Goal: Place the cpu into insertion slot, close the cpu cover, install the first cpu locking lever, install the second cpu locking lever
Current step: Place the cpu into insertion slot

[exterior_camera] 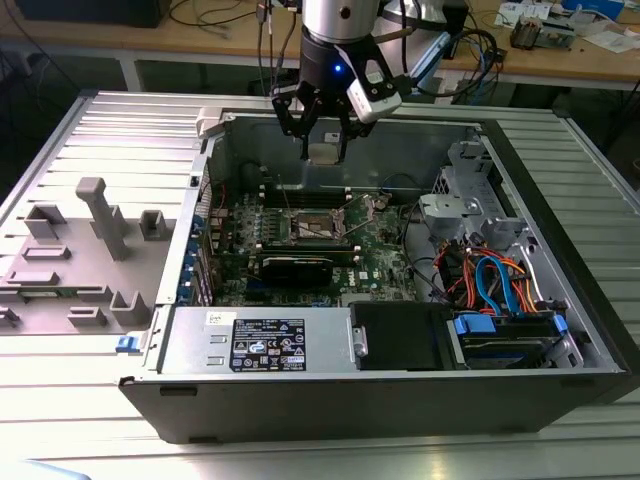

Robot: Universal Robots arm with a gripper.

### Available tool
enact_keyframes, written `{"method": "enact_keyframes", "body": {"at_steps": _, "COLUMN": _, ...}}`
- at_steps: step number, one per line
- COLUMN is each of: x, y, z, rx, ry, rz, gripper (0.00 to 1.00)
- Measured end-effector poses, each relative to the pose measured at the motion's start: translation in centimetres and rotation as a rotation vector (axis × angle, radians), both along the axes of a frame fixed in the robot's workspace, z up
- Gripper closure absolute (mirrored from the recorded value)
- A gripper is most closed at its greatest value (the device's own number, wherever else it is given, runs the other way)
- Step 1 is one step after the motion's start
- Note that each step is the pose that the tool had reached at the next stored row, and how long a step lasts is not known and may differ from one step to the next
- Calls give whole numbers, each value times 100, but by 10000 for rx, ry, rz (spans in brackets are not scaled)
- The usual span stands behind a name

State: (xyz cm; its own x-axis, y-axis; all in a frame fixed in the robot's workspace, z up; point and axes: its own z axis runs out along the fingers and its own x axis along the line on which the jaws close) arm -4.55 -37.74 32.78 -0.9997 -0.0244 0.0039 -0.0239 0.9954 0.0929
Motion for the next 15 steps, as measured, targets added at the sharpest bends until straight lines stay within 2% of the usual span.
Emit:
{"method": "enact_keyframes", "body": {"at_steps": 4, "x": 0, "y": 0, "z": -5, "rx": 4, "ry": -2, "rz": 2, "gripper": 46}}
{"method": "enact_keyframes", "body": {"at_steps": 10, "x": 0, "y": 0, "z": -101, "rx": 2, "ry": -1, "rz": 1, "gripper": 46}}
{"method": "enact_keyframes", "body": {"at_steps": 15, "x": 0, "y": -1, "z": -130, "rx": -2, "ry": 1, "rz": 1, "gripper": 46}}
